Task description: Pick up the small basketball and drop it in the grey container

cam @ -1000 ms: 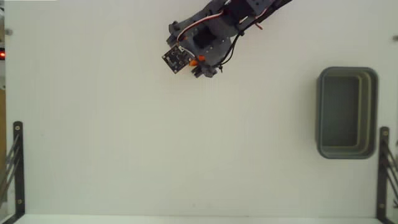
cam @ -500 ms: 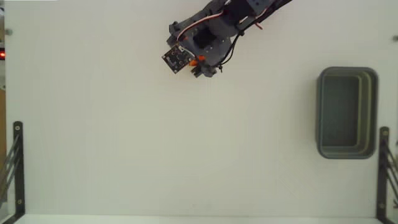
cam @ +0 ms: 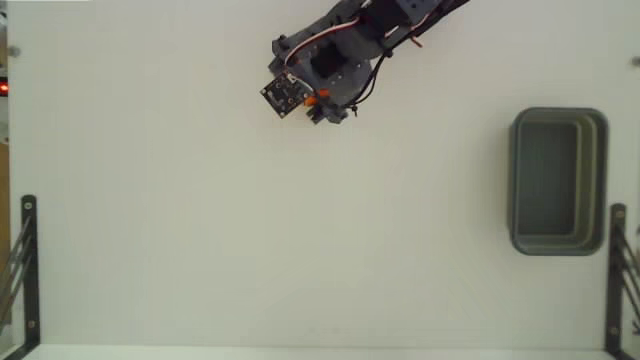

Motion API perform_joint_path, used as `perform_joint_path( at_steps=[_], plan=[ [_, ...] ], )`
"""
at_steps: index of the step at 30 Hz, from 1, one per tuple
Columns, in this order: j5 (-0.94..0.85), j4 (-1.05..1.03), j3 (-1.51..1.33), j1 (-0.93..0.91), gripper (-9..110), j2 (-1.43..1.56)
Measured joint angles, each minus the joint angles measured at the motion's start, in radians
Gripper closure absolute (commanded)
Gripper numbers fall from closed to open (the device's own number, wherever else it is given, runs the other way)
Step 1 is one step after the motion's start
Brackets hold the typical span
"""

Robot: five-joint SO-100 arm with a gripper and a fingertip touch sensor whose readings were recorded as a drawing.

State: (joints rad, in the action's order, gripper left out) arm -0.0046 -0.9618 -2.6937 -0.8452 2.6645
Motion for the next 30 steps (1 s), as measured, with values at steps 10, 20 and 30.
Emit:
perform_joint_path(
  at_steps=[10,20,30],
  plan=[
    [0.000,0.000,0.000,0.000,18,0.000],
    [0.000,0.000,0.000,0.000,19,0.000],
    [0.000,0.000,0.000,0.000,19,0.000]
  ],
)
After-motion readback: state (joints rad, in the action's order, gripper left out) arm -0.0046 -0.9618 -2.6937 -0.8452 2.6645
